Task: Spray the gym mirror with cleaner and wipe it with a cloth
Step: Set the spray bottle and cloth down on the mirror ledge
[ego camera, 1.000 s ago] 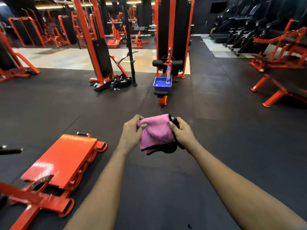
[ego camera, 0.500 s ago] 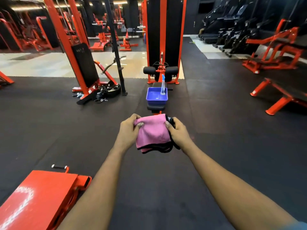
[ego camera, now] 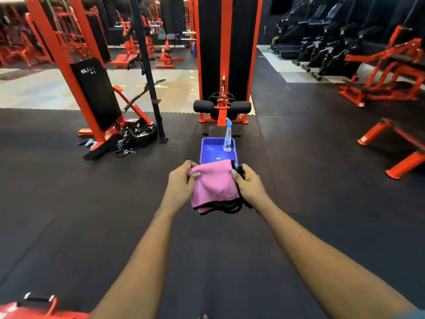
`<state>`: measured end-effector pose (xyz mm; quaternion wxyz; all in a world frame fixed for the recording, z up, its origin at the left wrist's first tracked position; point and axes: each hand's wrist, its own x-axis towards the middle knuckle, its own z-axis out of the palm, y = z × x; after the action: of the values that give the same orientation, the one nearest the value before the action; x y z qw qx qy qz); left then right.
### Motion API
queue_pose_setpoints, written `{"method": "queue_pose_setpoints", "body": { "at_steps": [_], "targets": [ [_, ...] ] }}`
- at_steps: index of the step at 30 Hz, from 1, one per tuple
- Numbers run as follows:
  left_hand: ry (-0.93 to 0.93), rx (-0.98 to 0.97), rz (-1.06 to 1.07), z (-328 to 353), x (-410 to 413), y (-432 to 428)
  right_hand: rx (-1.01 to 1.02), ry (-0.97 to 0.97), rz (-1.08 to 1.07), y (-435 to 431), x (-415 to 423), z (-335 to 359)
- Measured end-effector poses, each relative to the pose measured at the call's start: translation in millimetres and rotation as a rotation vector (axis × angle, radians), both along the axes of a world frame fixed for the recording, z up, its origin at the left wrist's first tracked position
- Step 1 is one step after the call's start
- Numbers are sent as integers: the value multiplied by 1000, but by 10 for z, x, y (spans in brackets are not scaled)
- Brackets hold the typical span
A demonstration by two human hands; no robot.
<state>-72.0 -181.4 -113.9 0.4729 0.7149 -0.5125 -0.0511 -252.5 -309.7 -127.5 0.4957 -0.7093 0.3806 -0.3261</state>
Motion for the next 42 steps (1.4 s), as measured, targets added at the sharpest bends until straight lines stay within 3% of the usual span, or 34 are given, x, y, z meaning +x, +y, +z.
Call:
{"method": "queue_pose_setpoints", "body": {
  "at_steps": [8,24,33,42],
  "targets": [
    [6,72,-71,23,1384,-1782,53,22,-106,-1553,1265,-69],
    [85,269,-51,-749,3196,-4948,151,139,-108,-4825,3114,-793],
    [177,452,-149,-1584,3900,-6168,311,282,-309,-5683,3744,-1592],
    [263,721,-123,-2834,4167,-6529,518,487,-365,-5817,4033,-2775]
  ]
}}
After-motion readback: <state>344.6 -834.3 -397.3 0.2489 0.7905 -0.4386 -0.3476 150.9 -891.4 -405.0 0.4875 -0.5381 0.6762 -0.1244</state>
